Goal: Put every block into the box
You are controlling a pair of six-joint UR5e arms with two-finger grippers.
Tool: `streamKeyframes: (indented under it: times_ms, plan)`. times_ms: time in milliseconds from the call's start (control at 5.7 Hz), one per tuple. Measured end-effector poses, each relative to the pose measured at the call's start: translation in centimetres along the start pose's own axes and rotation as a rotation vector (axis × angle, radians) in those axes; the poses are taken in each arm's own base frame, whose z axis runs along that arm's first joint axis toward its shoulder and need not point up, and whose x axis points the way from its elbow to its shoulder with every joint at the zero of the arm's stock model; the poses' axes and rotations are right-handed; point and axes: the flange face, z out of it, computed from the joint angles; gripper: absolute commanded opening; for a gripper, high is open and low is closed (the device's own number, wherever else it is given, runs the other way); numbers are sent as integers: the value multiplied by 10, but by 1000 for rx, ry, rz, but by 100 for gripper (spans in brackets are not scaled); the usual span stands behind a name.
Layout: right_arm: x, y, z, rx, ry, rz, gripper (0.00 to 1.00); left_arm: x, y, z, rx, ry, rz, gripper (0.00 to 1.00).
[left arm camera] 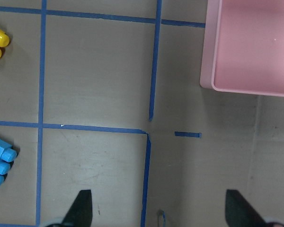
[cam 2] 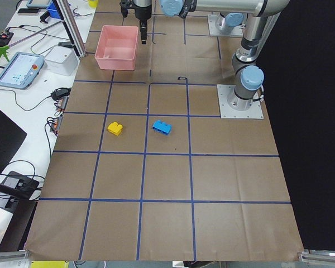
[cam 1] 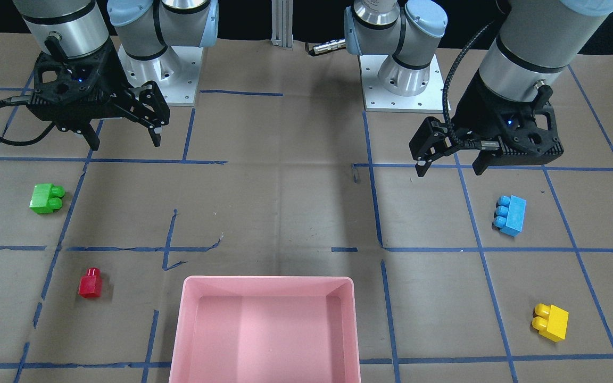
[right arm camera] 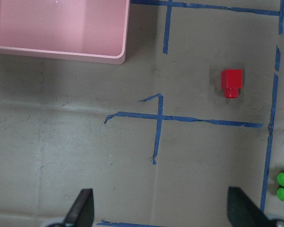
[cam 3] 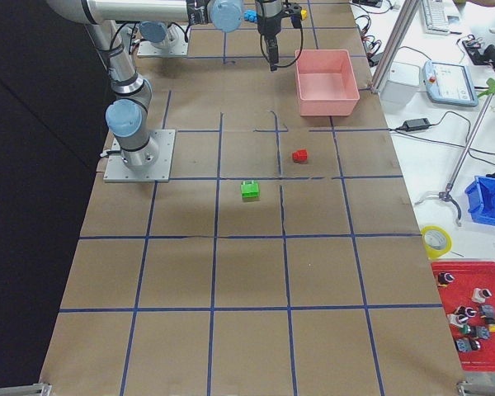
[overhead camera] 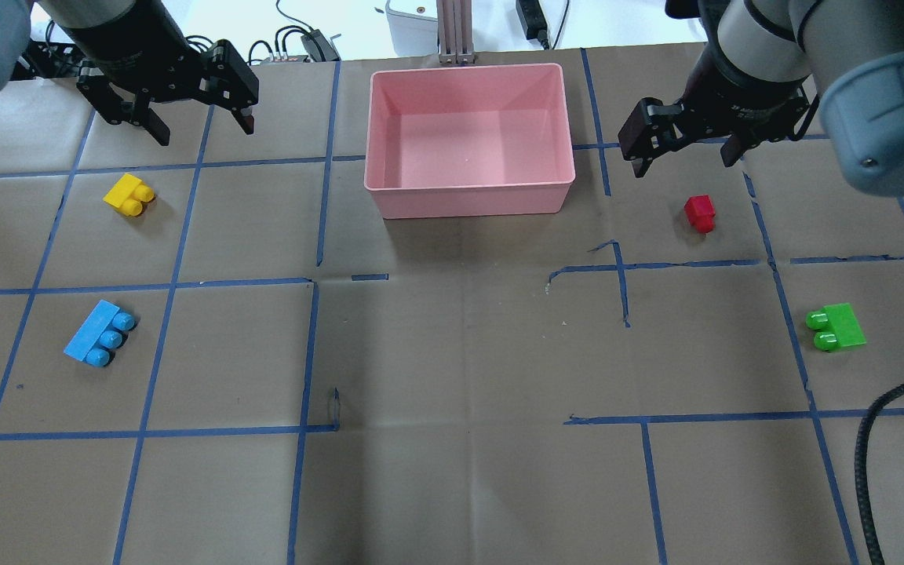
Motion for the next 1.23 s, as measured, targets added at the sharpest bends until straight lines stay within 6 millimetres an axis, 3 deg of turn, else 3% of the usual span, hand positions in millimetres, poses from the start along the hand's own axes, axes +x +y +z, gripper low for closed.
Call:
streamKeyframes:
  times_ms: [877, 1053, 1228]
  plan:
    - [0, 1, 0, 0, 0, -1, 100, -1, 3, 0, -2, 2, -2, 100]
    - [0, 0, 1, -3, 0, 0, 100, -5, 3, 0, -5, -1, -1, 100]
    - [0, 0, 2, -4, -2, -1, 100, -25, -1, 1, -9, -5, 5, 100]
